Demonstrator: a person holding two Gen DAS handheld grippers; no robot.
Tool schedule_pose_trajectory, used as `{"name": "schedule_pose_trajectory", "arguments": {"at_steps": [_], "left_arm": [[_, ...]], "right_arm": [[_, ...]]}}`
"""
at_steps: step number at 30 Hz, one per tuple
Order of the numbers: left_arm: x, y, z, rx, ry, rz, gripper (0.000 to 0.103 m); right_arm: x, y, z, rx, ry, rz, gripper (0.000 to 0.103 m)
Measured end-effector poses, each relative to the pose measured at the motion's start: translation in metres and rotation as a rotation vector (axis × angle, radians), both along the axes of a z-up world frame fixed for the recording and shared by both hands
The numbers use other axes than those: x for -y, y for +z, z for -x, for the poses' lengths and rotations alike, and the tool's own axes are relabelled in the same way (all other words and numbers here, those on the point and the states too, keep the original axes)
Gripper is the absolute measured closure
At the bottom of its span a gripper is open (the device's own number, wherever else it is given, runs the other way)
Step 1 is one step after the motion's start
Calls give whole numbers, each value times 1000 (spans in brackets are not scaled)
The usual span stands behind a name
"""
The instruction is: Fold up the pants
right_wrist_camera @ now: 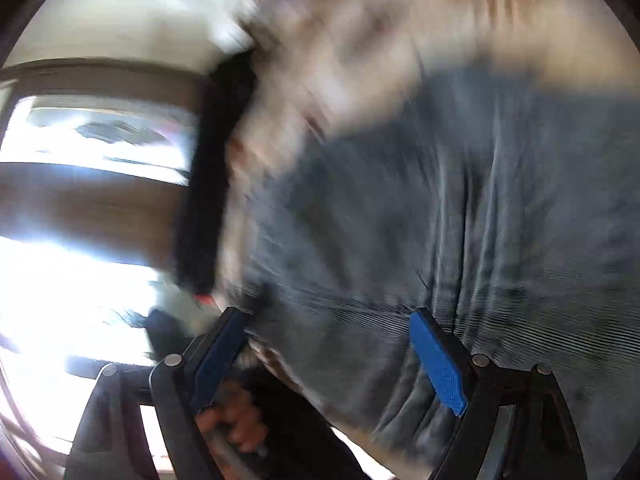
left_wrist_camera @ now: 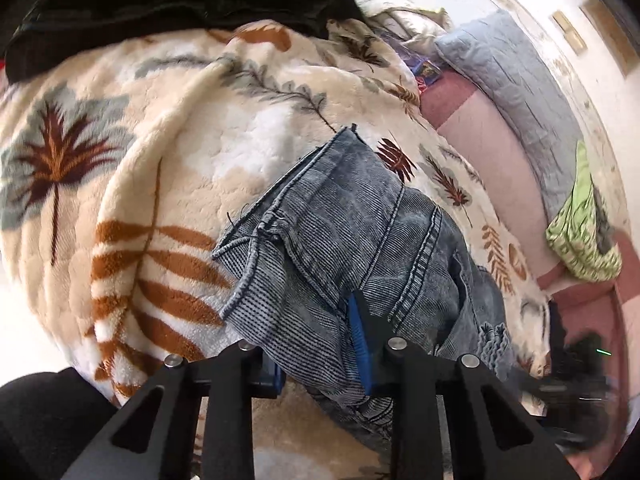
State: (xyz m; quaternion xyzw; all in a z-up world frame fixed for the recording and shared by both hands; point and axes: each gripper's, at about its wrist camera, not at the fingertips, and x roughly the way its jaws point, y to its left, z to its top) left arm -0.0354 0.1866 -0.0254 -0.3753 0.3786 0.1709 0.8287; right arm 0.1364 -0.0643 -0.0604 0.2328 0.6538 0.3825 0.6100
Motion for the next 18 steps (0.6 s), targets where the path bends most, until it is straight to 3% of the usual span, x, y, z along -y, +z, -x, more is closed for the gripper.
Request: {"name": "schedule_pose_trajectory", "arguments": {"at_steps": [6, 10, 18], "left_arm": [[1, 2, 4, -9, -6, -34, 76], [4, 4, 2, -16, -15, -56, 77], [17, 23, 0, -23, -32, -153, 83]], "right_arm": [[1, 39, 4, 51, -2, -9, 19], [-9, 3, 0, 21, 11, 36, 19], [33, 31, 9, 31, -48, -58, 19]]}}
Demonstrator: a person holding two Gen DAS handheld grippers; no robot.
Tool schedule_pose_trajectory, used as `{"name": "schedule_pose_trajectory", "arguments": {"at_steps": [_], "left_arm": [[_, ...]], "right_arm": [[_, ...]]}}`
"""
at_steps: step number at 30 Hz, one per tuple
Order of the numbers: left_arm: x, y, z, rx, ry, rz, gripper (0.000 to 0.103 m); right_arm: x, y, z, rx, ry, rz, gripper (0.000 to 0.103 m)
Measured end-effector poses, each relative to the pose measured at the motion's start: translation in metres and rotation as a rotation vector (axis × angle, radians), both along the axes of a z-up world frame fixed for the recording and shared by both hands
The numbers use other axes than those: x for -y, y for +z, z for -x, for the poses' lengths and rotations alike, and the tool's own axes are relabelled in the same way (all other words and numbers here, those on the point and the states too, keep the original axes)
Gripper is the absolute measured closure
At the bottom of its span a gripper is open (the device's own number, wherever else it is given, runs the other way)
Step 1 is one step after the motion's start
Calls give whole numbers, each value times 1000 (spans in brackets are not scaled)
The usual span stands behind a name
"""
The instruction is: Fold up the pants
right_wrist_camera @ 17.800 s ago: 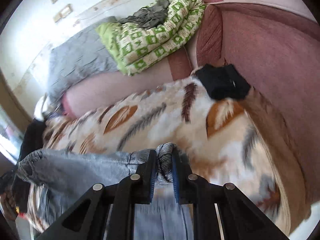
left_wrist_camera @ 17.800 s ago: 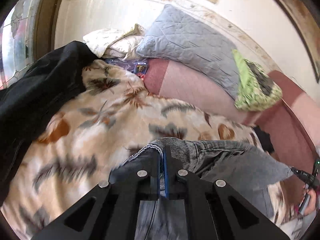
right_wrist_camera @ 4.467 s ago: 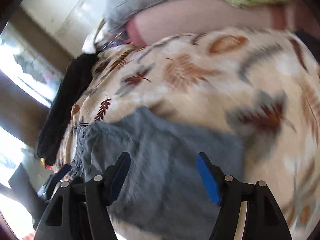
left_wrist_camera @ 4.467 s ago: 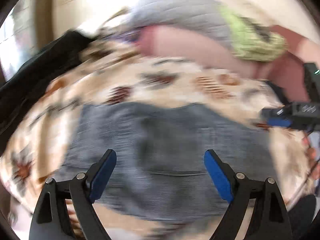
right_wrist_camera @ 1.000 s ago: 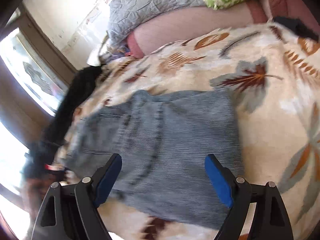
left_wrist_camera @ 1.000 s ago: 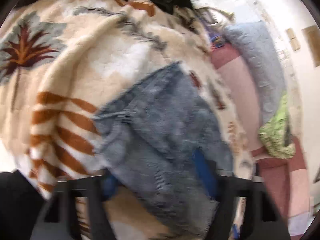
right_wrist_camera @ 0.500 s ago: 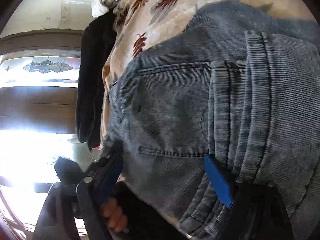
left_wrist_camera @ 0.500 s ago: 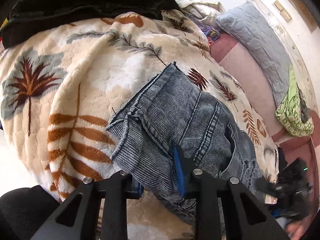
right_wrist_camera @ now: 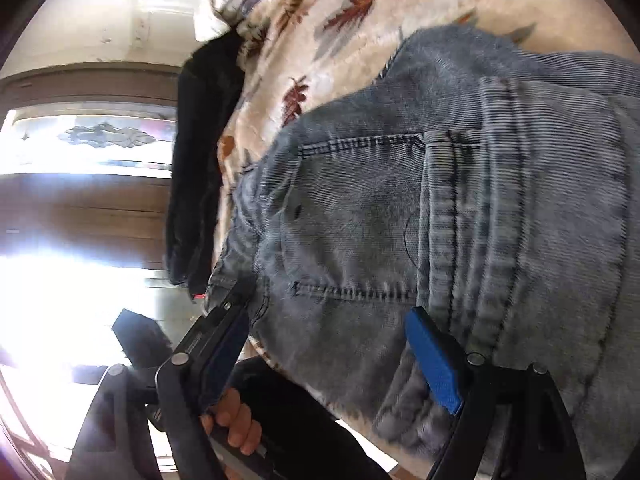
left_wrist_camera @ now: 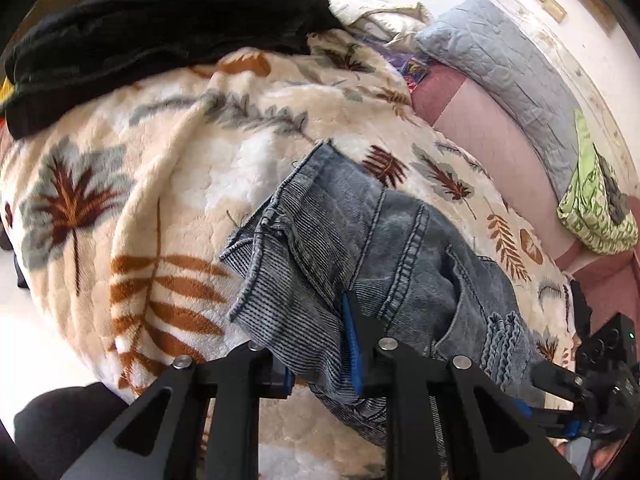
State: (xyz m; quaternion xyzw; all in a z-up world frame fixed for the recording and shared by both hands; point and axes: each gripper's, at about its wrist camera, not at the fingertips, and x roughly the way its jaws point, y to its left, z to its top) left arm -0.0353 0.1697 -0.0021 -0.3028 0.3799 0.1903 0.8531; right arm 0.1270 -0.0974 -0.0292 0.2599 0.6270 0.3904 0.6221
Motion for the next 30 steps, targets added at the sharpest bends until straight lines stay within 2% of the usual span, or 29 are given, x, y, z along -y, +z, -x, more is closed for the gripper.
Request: {"name": "schedule_pose_trajectory", "arguments": {"at_steps": [4, 8, 11, 13, 16, 18, 20, 23, 25, 26, 27, 28, 30], "left_arm": [[18, 26, -6, 24, -35, -108, 87], [62, 65, -16, 75, -112, -287, 88], [117, 94, -25, 131, -215, -436, 88], [154, 106, -30, 164, -290, -517, 88], [212, 112, -36, 199, -411, -608, 88], [256, 103, -37, 200, -514, -670, 89], [289, 86, -41, 177, -600, -697, 89], [329, 45, -46, 91, -738, -713, 90], [349, 7, -53, -22, -833, -692, 90], [354, -10, -55, -69, -853, -700, 90], [357, -15, -54, -78, -860, -716, 90], [358, -14, -51, -65, -865, -747, 90], [354, -6, -52, -60, -866, -728, 90]], "right_arm": [[58, 14, 9, 53, -105, -45, 19], [127, 28, 15, 115, -232, -85, 19], [184, 32, 14, 153, -356, -98, 19], [216, 26, 13, 146, -440, -126, 19], [254, 14, 19, 130, -537, -157, 19], [272, 5, 23, 110, -585, -178, 19], [281, -4, 25, 97, -619, -197, 19], [293, 0, 26, 115, -633, -203, 19], [297, -2, 27, 116, -638, -206, 19], [302, -4, 26, 111, -638, -208, 19], [301, -7, 25, 104, -639, -207, 19], [301, -9, 25, 98, -640, -207, 19], [304, -9, 28, 99, -637, -208, 19]]}}
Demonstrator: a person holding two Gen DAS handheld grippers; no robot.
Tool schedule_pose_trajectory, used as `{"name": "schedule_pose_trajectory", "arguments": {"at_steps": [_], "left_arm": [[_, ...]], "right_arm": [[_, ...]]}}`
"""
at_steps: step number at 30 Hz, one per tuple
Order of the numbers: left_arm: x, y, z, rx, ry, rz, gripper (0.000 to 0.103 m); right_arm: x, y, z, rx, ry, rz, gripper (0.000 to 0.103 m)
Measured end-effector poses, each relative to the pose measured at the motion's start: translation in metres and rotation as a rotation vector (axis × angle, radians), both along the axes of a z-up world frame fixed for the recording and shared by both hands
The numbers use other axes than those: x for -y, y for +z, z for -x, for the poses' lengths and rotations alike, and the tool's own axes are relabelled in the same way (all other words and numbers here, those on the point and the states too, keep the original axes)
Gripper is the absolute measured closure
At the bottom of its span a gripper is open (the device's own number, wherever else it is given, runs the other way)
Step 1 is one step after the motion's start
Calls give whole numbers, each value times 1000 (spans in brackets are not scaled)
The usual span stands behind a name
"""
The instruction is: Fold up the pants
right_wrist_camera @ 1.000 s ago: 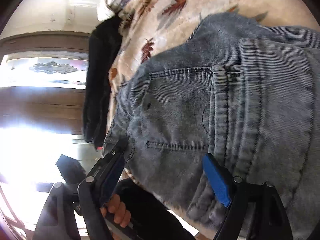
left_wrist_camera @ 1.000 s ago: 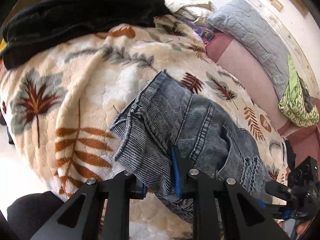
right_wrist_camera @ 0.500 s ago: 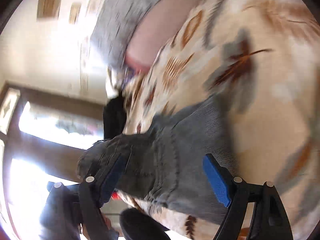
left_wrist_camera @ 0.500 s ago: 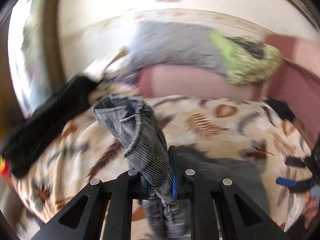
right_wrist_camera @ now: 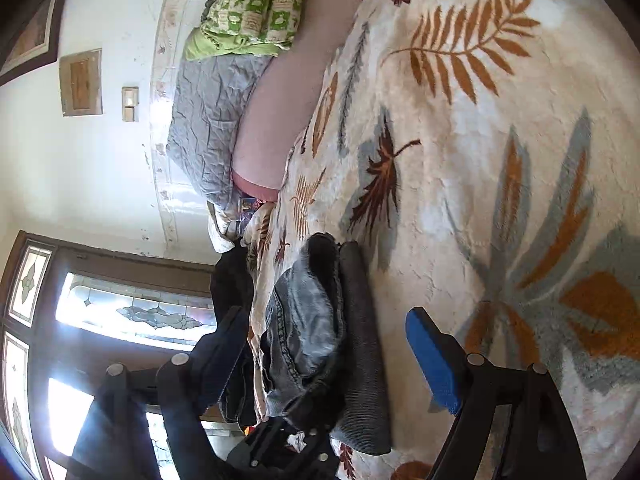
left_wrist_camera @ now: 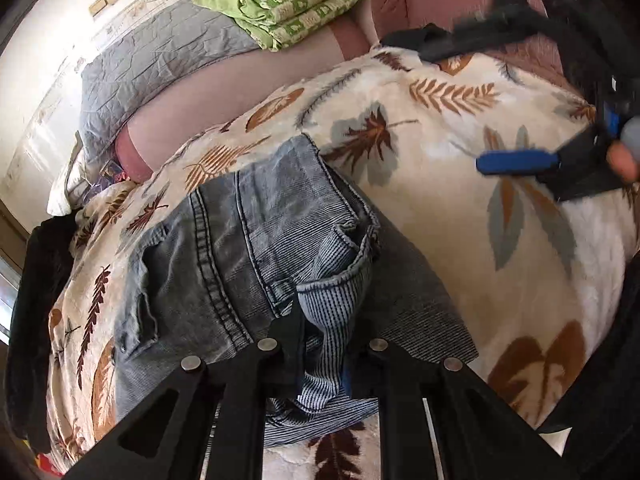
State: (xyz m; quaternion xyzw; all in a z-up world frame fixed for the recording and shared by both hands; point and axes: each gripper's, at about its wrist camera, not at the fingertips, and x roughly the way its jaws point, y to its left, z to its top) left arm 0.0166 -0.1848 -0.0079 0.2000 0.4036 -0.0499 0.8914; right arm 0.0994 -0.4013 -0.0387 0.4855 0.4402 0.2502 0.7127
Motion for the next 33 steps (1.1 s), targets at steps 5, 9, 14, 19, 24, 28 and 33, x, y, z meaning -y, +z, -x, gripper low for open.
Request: {"name": "schedule_pose_trajectory", "arguments": {"at_steps": [5, 9, 14, 19, 24, 28, 33], "left_arm": [[-5, 5, -2, -51, -31, 49, 78], [-6, 26, 14, -85, -91, 231, 55], [-52, 81, 48, 75, -74, 361, 33], [-136, 75, 30, 115, 250, 316, 30], [-172, 43, 4, 32, 365, 366, 30], [-169, 25, -2, -6, 356, 385, 30], [-170, 19, -5, -18, 346, 418, 30]], "right_arm": [[-4, -2, 0, 7, 4, 24, 19], [-8, -1, 2, 12, 8, 70, 19], [-12, 6, 10, 30, 39, 57, 19], [-55, 14, 28, 28, 202, 28, 19], [-84, 31, 31, 33, 240, -32, 19], [-109, 41, 30, 41, 281, -63, 19], [-110, -21, 28, -150, 187, 137, 35]]}}
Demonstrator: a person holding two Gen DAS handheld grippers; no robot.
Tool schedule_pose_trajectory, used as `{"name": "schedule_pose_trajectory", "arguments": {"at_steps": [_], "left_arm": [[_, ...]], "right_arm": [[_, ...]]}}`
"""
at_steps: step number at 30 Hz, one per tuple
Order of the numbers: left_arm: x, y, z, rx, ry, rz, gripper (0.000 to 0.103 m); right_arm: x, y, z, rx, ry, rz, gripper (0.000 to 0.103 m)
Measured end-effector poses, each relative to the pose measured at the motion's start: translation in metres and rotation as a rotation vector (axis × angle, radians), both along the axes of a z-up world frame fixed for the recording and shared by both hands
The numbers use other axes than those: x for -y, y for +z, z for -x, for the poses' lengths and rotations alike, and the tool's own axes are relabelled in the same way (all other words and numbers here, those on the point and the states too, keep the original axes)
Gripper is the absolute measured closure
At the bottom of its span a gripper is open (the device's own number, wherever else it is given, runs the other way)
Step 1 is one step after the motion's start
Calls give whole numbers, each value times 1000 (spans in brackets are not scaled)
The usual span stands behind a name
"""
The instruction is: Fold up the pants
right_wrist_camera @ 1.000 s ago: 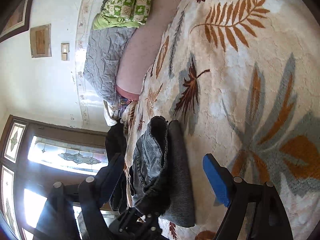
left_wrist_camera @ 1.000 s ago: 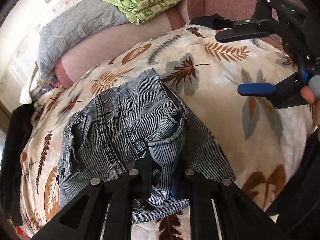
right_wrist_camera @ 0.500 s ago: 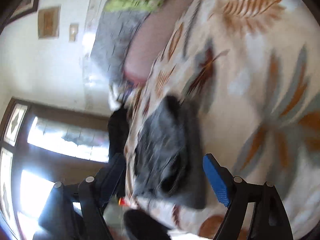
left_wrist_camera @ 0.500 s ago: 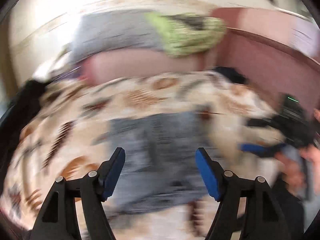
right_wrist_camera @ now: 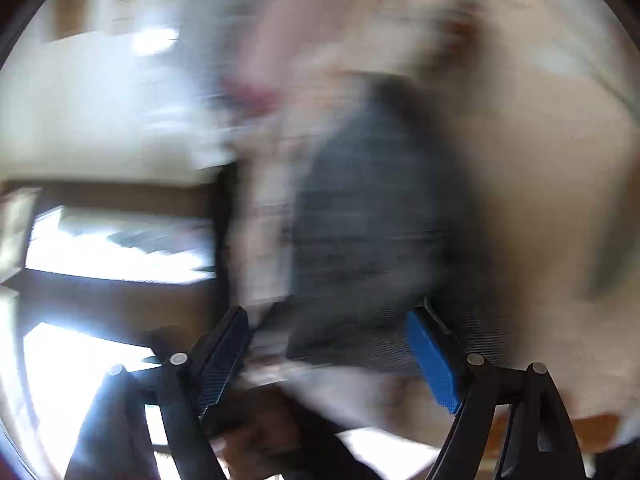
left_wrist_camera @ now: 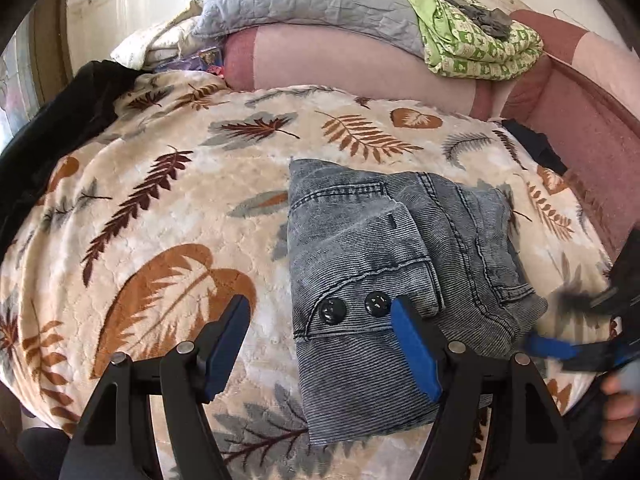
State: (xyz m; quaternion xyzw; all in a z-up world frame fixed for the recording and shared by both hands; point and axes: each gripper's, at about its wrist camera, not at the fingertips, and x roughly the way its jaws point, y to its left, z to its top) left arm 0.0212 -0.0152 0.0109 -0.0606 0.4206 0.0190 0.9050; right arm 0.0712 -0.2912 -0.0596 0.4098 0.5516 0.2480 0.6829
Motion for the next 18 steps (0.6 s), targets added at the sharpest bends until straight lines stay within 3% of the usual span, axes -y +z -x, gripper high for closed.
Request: {"name": "schedule_pose_trajectory", "arguments": {"at_steps": [2, 8, 12, 18], "left_arm": [[-4, 2, 2, 17, -3, 2, 30], [-6, -8, -2, 11, 0, 20, 29], [-7, -10, -1, 13, 1, 34, 28], [-9, -16, -2, 10, 11, 41, 25]], "right_arm": [[7, -1, 7, 8, -24, -51, 36], [-8, 28, 1, 43, -1, -54, 32], [-20, 7, -11, -73, -31, -14, 32], [-17, 0, -8, -132, -115, -40, 32]]}}
